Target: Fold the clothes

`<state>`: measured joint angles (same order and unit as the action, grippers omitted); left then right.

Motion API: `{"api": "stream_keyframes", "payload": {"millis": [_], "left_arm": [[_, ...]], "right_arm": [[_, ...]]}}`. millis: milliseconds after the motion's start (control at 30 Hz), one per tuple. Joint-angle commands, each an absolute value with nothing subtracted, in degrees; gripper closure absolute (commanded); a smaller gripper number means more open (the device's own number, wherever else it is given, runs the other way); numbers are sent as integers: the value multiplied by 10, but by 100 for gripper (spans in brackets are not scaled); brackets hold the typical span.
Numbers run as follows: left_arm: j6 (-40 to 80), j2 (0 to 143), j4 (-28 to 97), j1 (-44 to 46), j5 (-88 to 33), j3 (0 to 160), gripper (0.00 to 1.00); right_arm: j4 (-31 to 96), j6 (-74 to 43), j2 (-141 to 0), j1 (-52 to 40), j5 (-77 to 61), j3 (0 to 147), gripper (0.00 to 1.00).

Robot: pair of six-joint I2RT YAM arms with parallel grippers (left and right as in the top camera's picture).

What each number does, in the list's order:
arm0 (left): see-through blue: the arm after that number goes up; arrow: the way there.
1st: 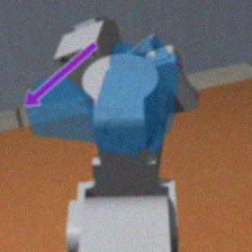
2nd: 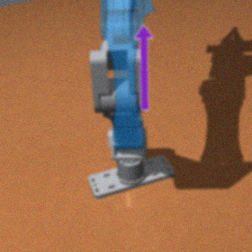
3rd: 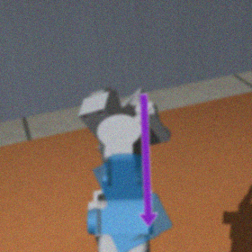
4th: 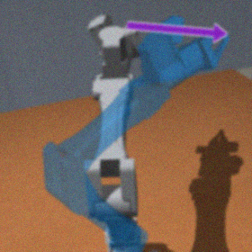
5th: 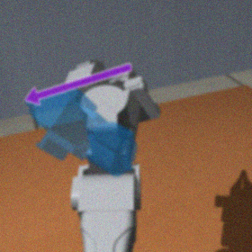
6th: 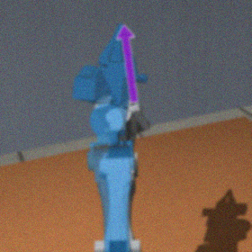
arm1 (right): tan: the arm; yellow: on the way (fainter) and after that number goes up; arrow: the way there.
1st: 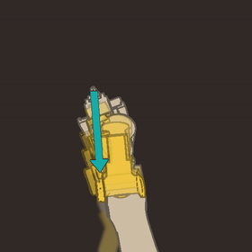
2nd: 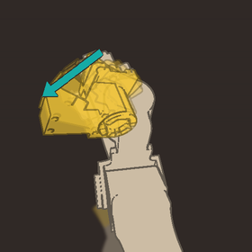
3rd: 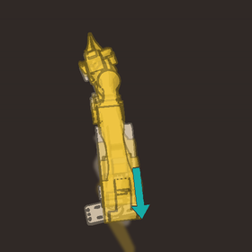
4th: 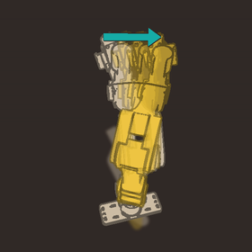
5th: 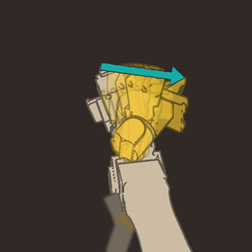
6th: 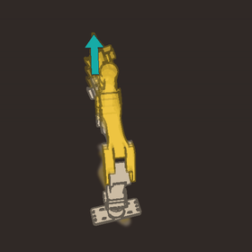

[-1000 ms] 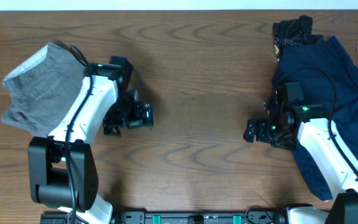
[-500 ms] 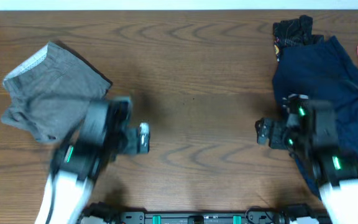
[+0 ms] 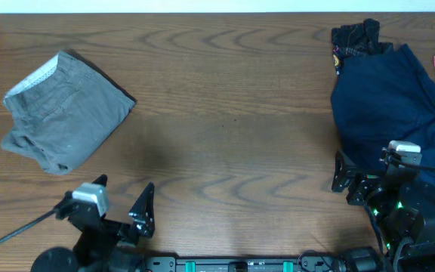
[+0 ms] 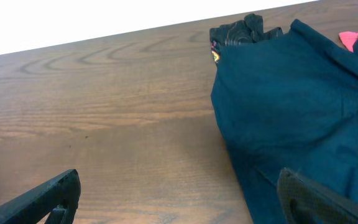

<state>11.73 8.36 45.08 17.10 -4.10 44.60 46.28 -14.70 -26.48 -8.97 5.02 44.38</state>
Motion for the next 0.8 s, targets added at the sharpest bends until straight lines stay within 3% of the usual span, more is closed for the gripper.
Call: {"api": "stream_keyframes", "payload": {"millis": [0, 433, 767], "left_arm": [[110, 75, 449, 174, -34, 442, 2], [110, 75, 548, 174, -34, 442, 2], [110, 75, 648, 174, -34, 442, 2]], "right_arm": [[467, -148, -263, -96, 62, 438, 1], [546, -146, -262, -95, 71, 438, 1], [468, -98, -87, -56, 64, 324, 1]]}}
